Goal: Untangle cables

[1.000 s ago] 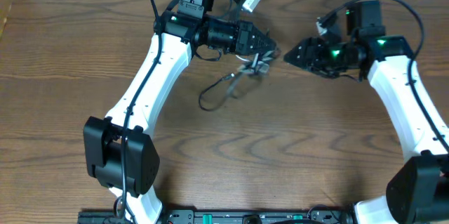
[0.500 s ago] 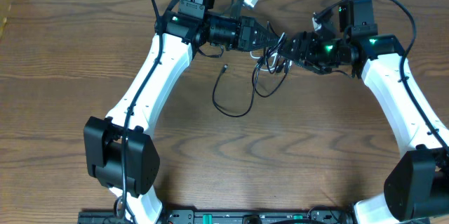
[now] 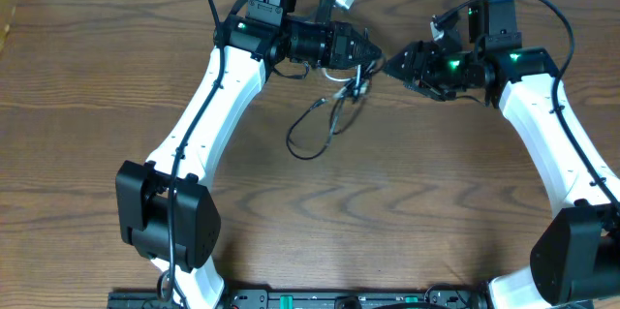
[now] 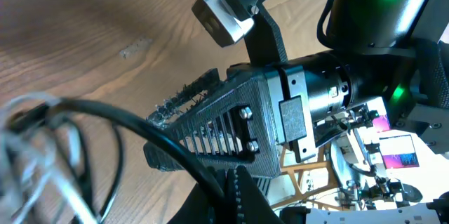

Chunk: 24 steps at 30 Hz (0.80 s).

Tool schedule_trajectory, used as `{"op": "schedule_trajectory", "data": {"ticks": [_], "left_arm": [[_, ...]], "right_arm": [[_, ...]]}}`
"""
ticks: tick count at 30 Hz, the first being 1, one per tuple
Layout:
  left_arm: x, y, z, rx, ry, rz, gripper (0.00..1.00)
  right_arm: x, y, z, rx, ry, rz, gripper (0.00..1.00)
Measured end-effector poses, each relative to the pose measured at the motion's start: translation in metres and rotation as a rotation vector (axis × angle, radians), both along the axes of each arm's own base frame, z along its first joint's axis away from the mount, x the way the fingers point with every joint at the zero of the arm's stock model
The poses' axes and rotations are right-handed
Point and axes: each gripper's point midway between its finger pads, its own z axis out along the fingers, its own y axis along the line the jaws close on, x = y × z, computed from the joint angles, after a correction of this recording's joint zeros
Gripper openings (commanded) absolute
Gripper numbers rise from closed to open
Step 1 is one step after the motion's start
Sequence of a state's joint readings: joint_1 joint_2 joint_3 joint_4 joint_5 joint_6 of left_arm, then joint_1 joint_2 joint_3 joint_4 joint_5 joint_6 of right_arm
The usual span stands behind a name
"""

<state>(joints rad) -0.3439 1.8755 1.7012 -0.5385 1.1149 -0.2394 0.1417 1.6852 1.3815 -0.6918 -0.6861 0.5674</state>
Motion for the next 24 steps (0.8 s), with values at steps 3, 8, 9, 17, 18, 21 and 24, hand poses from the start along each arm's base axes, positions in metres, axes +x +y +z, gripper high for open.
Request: {"op": "schedule_trajectory", "data": {"ticks": [3,8,9,17,18,21,24], "left_arm": [[0.000,0.000,0.000,0.000,0.000,0.000,0.08],[0.000,0.000,0.000,0.000,0.001,0.000,0.07],[0.000,0.000,0.000,0.000,0.000,0.000,0.07],[0.000,0.000,-0.001,0.002,0.000,0.002,0.07],[0.000,0.000,0.000,0.002,0.000,0.002,0.08],[0.000,0.000,0.000,0.003,0.001,0.003,0.08],[0.001,0.000,0.000,0.002,-0.002,0.003,0.07]], "right_arm": [[0.003,0.000,0.000,-0.005,-0.003,-0.016,0.58],[0.004,0.000,-0.006,-0.048,0.011,-0.049,0.48],[0.003,0.000,-0.008,-0.060,0.018,-0.054,0.45],[0.000,0.009,-0.034,-0.133,0.067,-0.050,0.41],[0.001,0.010,-0.038,-0.134,0.076,-0.048,0.41],[0.005,0.015,-0.054,-0.133,0.100,-0.045,0.41],[0.011,0.021,-0.062,-0.108,0.108,-0.038,0.41]]}}
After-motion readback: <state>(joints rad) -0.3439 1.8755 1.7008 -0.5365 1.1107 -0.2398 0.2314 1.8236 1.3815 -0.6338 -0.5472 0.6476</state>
